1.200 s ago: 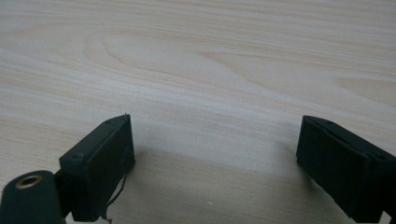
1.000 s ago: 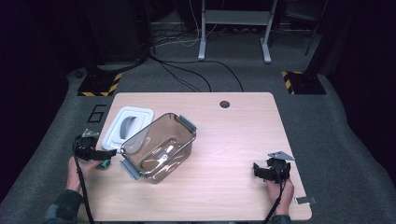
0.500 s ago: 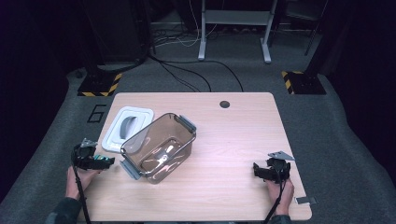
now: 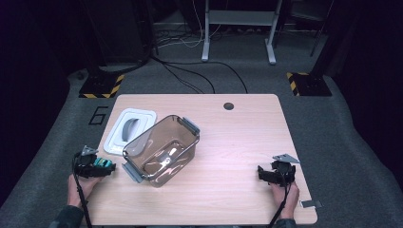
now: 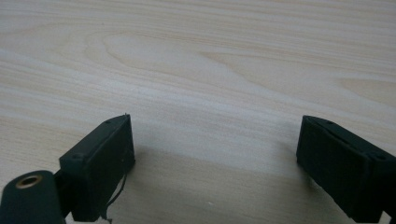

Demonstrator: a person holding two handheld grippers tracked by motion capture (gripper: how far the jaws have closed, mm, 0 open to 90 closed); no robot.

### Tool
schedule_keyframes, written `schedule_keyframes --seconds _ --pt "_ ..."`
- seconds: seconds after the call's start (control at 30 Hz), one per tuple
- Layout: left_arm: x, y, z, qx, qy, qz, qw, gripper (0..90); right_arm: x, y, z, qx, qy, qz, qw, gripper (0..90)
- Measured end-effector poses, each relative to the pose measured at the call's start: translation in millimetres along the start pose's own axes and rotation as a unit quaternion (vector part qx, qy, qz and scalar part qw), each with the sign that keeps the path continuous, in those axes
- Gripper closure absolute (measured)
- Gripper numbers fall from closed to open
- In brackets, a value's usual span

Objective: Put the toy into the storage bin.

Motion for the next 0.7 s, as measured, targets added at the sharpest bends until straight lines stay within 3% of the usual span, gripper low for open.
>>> schedule_keyframes --seconds 0.3,0.7 --pt "-2.7 -0.6 -5.1 0.008 0.014 -0.016 0.9997 23.2 0.0 0.0 0.0 0.0 0.0 0.0 1.0 10.4" --pt "-0.9 0.4 -7.7 0.009 0.017 -0.02 0.9996 24.4 0.0 0.0 0.0 0.0 0.0 0.0 1.0 10.4"
Point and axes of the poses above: each handheld gripper's, and its own axes: z roughly forward along the jaws, x roughly out of its top, y roughly to its right, the point moved 10 cm from there along z, roughly forward along the jaws, and after that the axes turned 9 degrees about -y, right-handed, at the moved point
